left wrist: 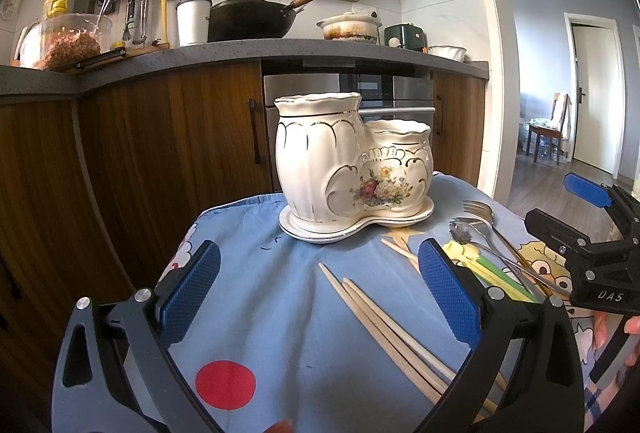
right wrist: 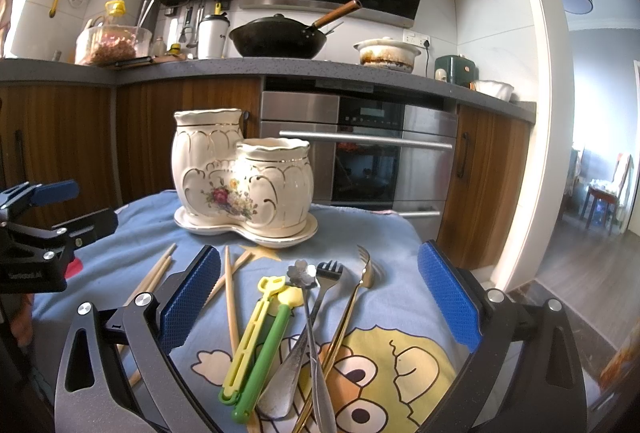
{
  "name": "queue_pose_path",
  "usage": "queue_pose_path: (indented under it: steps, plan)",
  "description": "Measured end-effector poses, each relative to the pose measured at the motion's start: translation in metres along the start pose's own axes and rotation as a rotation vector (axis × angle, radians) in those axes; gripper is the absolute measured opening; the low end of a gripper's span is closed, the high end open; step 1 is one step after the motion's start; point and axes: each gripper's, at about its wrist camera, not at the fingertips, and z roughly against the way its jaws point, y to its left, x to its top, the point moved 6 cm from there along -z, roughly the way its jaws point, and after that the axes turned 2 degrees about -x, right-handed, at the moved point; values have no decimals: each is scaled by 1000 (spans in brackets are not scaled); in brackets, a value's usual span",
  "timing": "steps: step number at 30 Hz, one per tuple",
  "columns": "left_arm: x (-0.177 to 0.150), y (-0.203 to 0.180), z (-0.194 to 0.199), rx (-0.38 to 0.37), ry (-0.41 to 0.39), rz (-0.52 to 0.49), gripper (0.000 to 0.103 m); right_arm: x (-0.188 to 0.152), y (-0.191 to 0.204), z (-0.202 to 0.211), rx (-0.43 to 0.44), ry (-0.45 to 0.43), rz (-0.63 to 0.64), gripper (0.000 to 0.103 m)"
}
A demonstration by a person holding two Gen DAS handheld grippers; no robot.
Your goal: Organize utensils
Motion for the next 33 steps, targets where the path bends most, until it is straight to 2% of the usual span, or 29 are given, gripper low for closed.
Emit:
queue_pose_path:
  steps: [11,13,15,21,23,25,26,28,33]
  plan:
    - [0,1,-2,-39,16,5,98,3,-9,-7,0,25,-48,98]
    - [2,2,0,-64,16,7,98,1,-17,-11,-29,54,-77,98]
    - [5,6,1,-54,29,7,98,1,-27,-14,-67,97,-94,98]
    - [4,9,-8,-46,163,-44,98,-1,-41,-39,-86,247,-95,98]
    - [-8,4,-17,-39,258,-94,98,-3,-44,-43,-82,273,-83,97]
    - [-19,1,-22,-28,319,-113,97,-7,-46,-47,-72,317,-91,95]
    - [-23,0,-25,-27,342,-112,95,-8,-47,-49,-64,332,-99,95]
    - [-30,-1,-29,-46,380,-92,88,-13,-47,-51,-37,369,-114,87]
    - [-46,-7,-34,-56,463,-98,76,-15,-43,-46,-22,373,-100,82]
